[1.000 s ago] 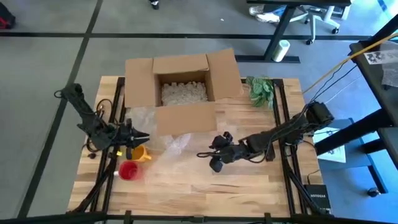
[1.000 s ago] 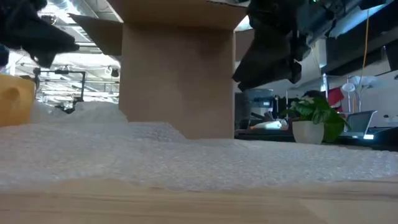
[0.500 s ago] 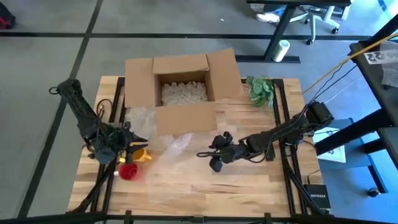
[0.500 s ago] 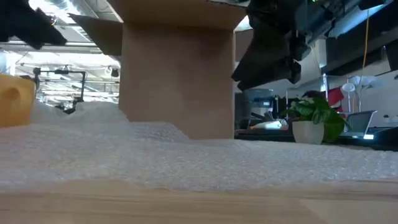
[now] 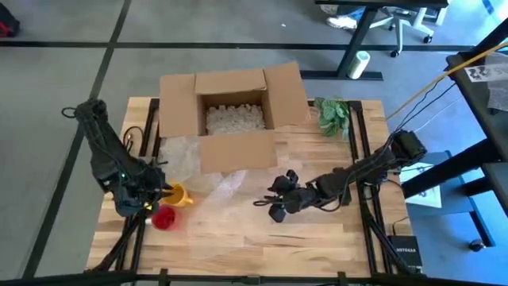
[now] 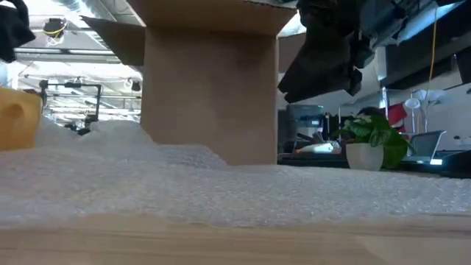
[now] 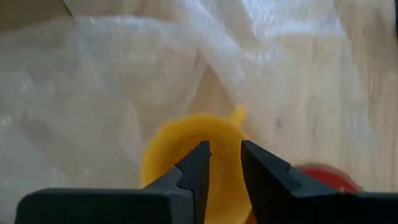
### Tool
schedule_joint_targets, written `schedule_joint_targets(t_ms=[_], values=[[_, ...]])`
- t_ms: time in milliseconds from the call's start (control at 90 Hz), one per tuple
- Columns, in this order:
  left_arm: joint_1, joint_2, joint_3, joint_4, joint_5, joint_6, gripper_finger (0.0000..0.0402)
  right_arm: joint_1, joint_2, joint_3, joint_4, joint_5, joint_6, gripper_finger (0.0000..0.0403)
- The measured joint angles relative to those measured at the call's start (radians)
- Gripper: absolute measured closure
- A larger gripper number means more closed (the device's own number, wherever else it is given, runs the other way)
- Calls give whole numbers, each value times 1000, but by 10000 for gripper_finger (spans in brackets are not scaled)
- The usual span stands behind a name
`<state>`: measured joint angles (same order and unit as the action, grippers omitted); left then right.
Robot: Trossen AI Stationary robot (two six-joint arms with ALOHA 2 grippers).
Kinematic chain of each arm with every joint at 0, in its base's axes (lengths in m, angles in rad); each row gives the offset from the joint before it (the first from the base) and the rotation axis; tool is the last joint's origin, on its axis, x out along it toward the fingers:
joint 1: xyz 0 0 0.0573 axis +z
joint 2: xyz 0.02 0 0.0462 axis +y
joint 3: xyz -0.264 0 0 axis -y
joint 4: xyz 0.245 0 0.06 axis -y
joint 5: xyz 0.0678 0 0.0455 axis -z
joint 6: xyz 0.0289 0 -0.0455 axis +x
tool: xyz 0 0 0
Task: Wrap mug
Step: Wrap the yellow mug with the right transparent bubble wrap
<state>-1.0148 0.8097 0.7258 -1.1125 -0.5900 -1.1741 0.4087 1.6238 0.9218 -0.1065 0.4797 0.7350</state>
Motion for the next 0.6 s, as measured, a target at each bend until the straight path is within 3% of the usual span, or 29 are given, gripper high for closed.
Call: schedule_joint_targets(t_ms=[322, 600], values=[[129, -7, 0, -159, 199, -104, 328, 6, 0, 0, 2, 4, 0, 268], [215, -6, 0, -110, 244, -45, 328, 17, 0, 0, 2, 7, -6, 268]])
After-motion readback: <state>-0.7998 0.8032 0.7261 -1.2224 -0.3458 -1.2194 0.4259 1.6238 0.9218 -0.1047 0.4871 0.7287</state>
